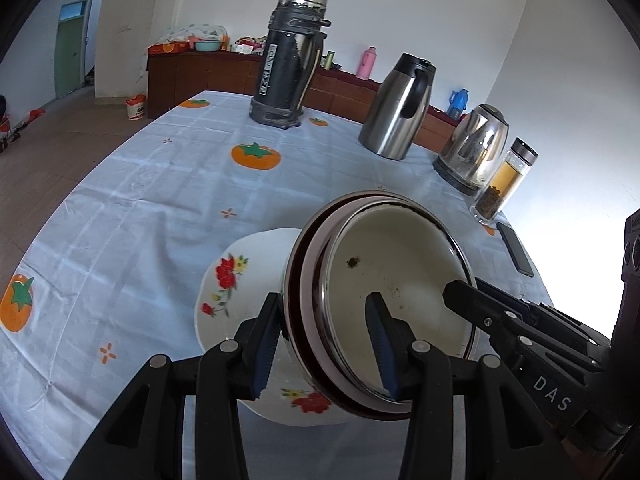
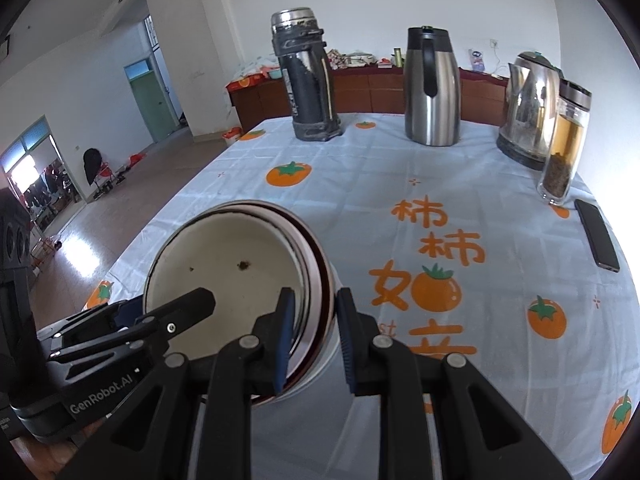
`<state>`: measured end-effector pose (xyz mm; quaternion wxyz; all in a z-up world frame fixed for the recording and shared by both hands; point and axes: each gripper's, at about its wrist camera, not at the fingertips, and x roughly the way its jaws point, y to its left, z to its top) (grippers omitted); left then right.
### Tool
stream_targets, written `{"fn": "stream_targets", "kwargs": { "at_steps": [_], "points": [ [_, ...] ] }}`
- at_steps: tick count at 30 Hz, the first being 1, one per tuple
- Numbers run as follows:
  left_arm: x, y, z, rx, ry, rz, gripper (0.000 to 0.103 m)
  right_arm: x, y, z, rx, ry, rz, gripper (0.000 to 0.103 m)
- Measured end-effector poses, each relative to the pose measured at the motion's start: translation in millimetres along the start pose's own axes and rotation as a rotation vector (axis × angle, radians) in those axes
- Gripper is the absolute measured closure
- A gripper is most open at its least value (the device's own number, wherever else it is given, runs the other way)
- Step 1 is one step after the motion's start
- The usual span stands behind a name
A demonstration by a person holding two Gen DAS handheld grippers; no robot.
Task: Organize plates and bowls
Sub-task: 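Lift the nested bowls with both grippers toward the red-flower plate stack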
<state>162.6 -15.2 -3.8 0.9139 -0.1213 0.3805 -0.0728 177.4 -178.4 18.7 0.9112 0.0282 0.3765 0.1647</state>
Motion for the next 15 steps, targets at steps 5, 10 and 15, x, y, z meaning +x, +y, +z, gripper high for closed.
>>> {"fn": "stream_targets", "kwargs": {
  "at_steps": [5,10,15],
  "points": [
    [2,7,1,-0.007,0.003,0.011,0.058,9,7,-1,-0.008,0.015,0.008,0.082],
    [5,13,1,-0.015,0.010,0.020,0.058,16,9,0,-0.015,0.029,0.012,0.082],
    [8,17,1,-0.016,0.018,0.025,0.058,19,12,0,-0.019,0.033,0.013,0.082]
  ]
}}
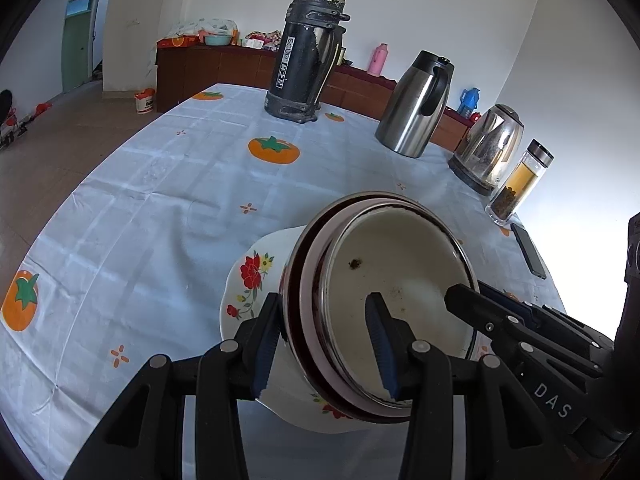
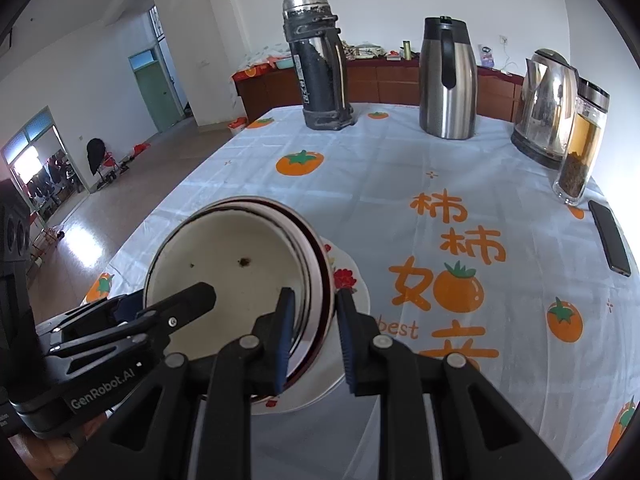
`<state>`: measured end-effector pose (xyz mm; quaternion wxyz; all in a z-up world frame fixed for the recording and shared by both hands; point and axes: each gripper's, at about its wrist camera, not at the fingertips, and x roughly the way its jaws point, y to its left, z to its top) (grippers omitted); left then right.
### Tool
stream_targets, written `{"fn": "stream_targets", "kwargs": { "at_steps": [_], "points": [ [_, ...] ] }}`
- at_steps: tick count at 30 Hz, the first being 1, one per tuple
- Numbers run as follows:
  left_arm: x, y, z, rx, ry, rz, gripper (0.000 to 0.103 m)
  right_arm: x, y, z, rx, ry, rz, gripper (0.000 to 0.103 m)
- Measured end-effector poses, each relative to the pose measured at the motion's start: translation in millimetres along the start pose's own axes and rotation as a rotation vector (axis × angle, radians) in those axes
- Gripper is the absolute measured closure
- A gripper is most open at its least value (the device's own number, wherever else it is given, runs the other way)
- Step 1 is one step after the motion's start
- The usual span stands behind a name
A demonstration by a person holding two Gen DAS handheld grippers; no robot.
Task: Organize plates and bowls
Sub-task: 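Lift the nested bowls with both grippers toward the red-flower plate stack, then lower the nested bowls onto the red-flower plate with both grippers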
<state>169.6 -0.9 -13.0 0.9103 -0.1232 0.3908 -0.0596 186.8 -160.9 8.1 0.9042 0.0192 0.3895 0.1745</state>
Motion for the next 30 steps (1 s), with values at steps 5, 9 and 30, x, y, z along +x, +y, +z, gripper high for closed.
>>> {"fn": "stream_targets", "kwargs": {
  "at_steps": [5,9,30],
  "points": [
    [2,2,0,-0.002,0.005,0.003,0.058,4,1,1,0.000,0.009,0.002,0.082],
    [4,4,1,-0.005,0.010,0.007,0.058,7,2,1,0.000,0.014,0.004,0.082],
    [11,12,0,-0.015,0.036,0.012,0.058,17,8,1,-0.014,0.049,-0.004,0.082]
  ]
}}
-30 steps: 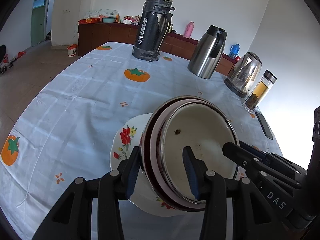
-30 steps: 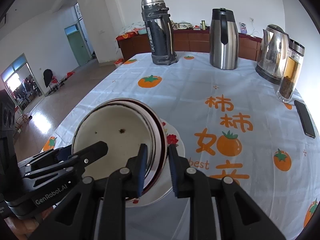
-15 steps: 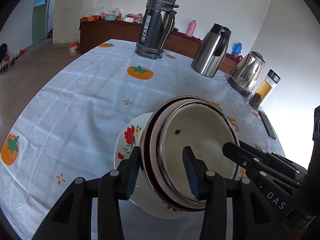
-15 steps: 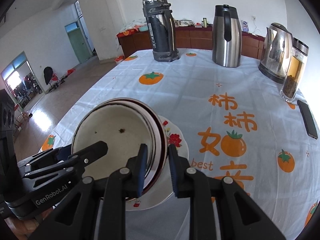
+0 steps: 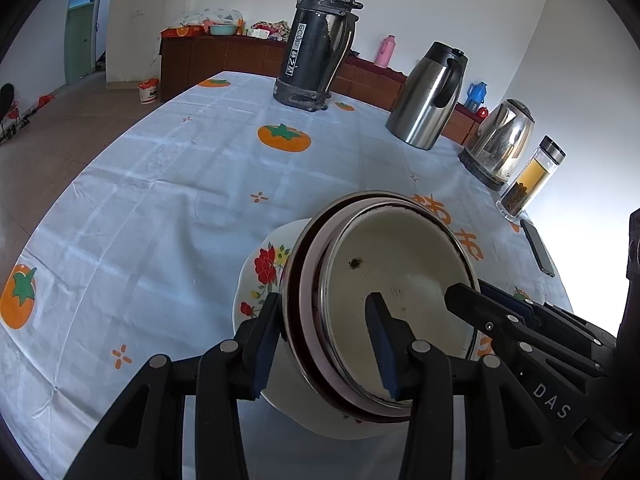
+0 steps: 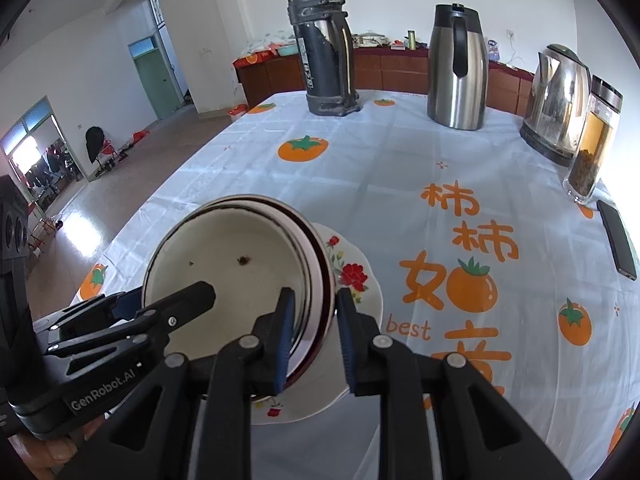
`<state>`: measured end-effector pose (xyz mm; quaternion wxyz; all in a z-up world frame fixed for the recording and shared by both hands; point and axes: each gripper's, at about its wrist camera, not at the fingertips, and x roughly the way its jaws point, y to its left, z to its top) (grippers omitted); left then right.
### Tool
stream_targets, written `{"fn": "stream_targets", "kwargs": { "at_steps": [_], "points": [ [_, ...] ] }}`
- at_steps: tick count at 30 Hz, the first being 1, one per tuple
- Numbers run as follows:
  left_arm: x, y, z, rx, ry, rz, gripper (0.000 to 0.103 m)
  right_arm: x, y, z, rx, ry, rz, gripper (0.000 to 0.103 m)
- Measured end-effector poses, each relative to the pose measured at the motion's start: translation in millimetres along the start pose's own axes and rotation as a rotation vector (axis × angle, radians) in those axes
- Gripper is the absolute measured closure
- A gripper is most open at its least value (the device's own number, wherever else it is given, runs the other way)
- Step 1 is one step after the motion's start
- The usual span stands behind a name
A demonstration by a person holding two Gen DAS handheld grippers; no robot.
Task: Organize plates and bowls
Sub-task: 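Lower the nested bowls onto the red-flower plate with both grippers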
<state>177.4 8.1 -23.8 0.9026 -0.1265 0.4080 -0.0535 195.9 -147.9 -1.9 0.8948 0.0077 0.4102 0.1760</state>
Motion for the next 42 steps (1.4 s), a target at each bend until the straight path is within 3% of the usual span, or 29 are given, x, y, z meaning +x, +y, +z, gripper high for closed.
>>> {"fn": "stream_targets", "kwargs": {
  "at_steps": [33,42],
  "points": [
    [13,0,0,-0.001,0.013,-0.003,0.058,9,-5,1,0.015,0.010,-0.007,0.082],
    [11,-4,-5,0.007,0.003,0.028,0.057,15,-7,4,0.007,0.016,-0.011,0.081]
  ]
}}
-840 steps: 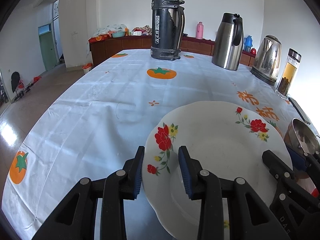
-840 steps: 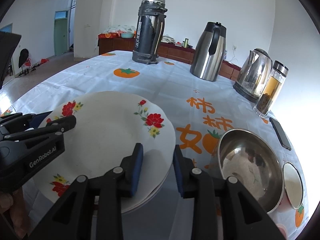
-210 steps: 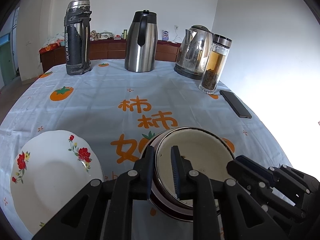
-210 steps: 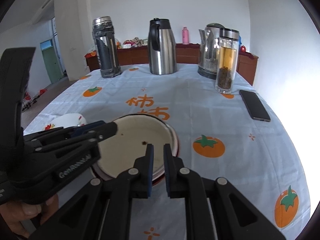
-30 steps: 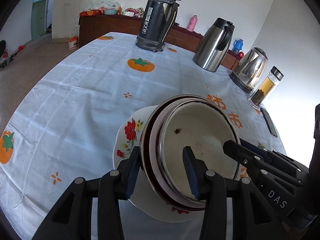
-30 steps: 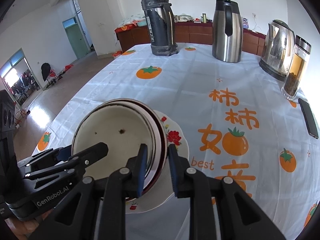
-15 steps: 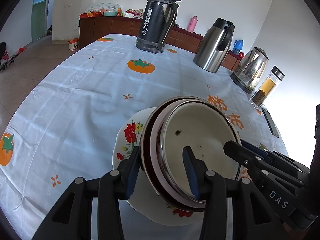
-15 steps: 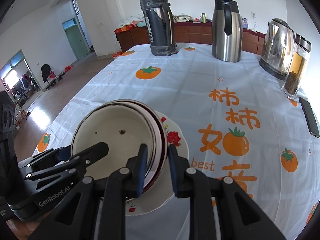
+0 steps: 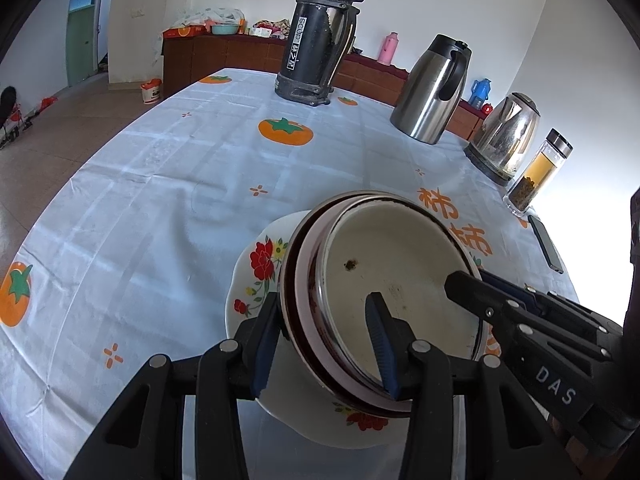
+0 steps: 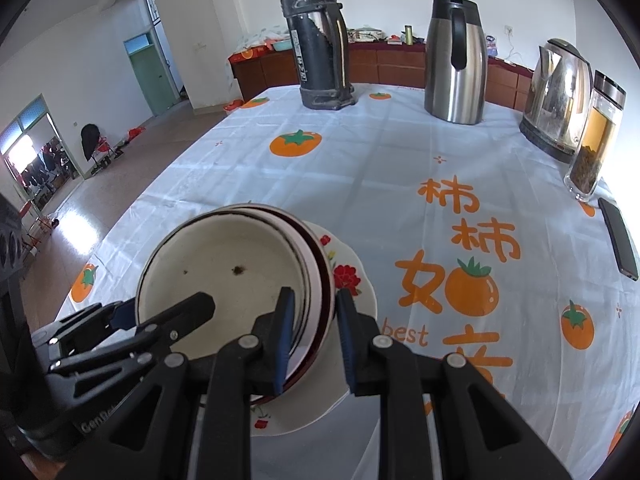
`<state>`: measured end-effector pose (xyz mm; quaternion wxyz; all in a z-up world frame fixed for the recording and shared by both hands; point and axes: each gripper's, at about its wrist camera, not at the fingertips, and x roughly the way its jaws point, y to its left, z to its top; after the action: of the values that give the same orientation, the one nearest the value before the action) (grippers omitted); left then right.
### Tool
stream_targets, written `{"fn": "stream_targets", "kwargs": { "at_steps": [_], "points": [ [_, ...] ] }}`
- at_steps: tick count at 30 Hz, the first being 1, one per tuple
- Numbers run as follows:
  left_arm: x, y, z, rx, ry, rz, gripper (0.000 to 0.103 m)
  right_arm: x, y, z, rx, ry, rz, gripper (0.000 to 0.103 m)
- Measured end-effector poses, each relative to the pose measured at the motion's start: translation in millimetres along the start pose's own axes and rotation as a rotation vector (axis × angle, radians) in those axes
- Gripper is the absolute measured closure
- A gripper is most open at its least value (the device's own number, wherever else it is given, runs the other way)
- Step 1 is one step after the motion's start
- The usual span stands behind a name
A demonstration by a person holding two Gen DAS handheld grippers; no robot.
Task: Organize plates and bowls
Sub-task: 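Lower the nested bowls onto the red-flower plate with both grippers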
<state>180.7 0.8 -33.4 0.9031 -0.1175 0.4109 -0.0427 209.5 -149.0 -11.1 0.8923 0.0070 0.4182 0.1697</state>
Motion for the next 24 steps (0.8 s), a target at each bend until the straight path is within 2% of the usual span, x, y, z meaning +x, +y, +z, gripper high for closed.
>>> {"fn": "stream_targets", "kwargs": {
  "at_steps": [9,24],
  "points": [
    [7,3,-1,0.003,0.014,-0.013,0.057,-6,2,-2,-0.018,-0.002,-0.005,0.081],
    [7,3,-1,0.021,-0.015,-0.027,0.057,-3,3,-10,-0.034,-0.027,-0.012,0.081]
  ]
}}
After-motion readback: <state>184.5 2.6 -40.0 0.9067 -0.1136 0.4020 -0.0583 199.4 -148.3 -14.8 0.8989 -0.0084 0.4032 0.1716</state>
